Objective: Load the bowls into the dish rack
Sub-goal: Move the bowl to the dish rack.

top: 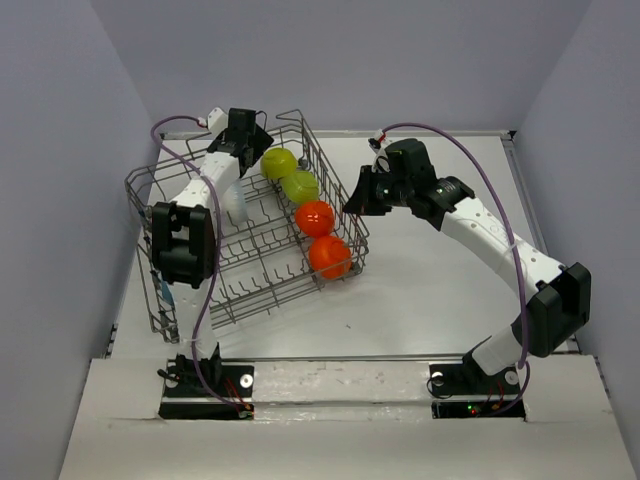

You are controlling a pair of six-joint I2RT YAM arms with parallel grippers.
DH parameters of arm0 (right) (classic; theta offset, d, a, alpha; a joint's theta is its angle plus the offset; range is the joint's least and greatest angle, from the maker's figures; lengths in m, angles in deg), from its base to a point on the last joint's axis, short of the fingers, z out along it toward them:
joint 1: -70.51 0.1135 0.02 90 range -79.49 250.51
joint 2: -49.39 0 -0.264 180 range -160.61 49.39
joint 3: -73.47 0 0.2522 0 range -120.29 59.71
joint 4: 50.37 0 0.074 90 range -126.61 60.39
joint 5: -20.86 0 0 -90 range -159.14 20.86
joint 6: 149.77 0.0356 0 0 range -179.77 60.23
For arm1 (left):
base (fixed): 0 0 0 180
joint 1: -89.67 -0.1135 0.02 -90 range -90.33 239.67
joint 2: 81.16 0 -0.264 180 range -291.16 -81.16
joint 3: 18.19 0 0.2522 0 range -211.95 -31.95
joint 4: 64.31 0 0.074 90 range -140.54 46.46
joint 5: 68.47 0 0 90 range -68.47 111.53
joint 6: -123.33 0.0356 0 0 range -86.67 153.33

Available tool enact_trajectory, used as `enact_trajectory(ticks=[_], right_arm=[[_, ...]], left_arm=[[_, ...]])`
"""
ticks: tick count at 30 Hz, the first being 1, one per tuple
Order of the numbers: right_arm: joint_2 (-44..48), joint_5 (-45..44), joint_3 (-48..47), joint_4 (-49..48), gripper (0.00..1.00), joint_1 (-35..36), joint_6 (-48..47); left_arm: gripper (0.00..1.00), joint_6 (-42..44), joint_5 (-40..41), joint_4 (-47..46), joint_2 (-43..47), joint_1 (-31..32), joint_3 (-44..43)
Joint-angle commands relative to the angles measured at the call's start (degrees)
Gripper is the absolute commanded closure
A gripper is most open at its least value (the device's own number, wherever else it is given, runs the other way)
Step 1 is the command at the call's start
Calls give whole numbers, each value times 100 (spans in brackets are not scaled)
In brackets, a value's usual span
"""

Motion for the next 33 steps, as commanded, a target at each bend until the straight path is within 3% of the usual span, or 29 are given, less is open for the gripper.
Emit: enact_trajectory(ticks=[1,33], right_arm=[[-67,-9,-154,164,94,-54,-375],[39,-61,-58,190,94,-54,-375]], left_arm=[[6,203,218,380,-133,-28,-374],[1,1012,-916,345,-836,-28,-1060]])
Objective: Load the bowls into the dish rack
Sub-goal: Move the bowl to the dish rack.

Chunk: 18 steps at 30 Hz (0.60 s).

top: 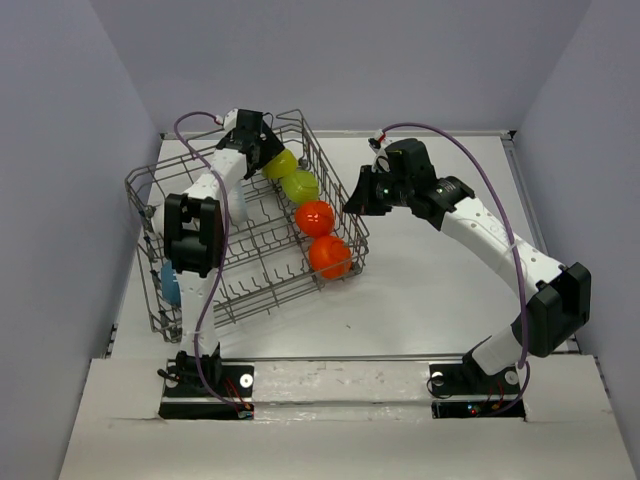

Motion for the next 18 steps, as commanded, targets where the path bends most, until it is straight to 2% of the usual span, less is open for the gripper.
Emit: enact_trajectory(ticks=[1,6,18], right_arm=[[47,-85,-58,182,94,-52,-367],[65,-77,-49,182,94,-52,-358],[109,-77,-22,182,94,-52,-367]], left_arm=[[1,319,-271,17,-10,-32,-352],[1,574,-588,149,-185,-32,-554],[1,864,-720,237,-274,-32,-730]])
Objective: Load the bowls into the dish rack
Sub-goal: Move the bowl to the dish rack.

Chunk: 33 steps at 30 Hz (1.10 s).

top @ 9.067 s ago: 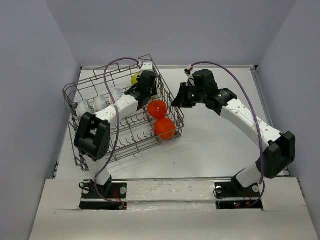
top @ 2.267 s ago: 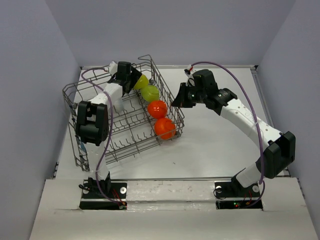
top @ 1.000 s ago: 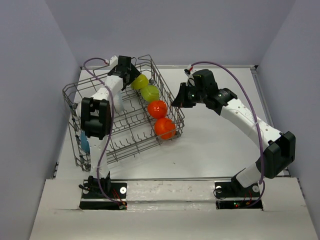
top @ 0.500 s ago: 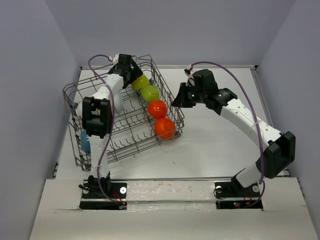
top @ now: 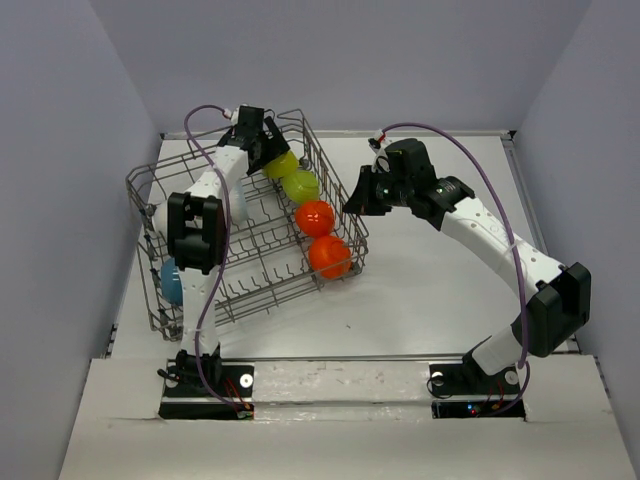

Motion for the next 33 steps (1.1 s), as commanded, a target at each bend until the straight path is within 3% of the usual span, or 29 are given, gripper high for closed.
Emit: enact_trajectory(ticks=[1,9,23,30,33], right_arm=[[100,-68,-22,182,94,-52,-369],[82,-41,-22,190,94,-52,-360],[74,-33,-40,182,94,-52,-351],[74,-59,-66,199,94,-52,-351],[39,-33,-84,191,94,-52,-351]], left_arm=[[1,270,-123,119,-42,-24,-332],[2,568,-440,207,-121,-32,-552],[13,1412,-352,585,-139,55,-1036],[13,1255,-45,752,-34,29,-948],[13,842,-297,534,202,11,-589]])
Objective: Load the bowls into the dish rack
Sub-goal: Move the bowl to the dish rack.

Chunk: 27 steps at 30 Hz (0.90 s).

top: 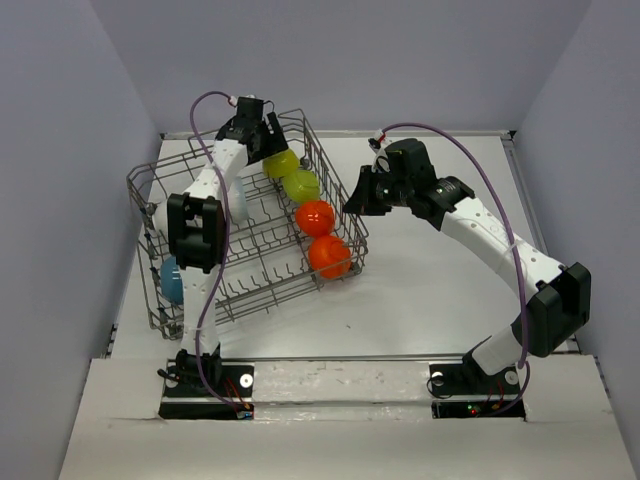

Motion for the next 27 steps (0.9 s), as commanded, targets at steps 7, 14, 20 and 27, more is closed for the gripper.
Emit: enact_trajectory(ticks=[7,14,20,27], right_arm=[[56,-44,-58,188,94,-52,-356],[38,-53,-84,188,94,-52,-356],[47,-79,-75,197,94,-52,-364],[56,-88,-49,188,94,-52,-356]], left_arm=[[1,-1034,201,-905,1152,42,1324],[1,-1236,333,-959,1390,51,1228],[1,-1429,552,-853,1574,42,1262],[1,-2596,1299,-625,2188,130,1684]])
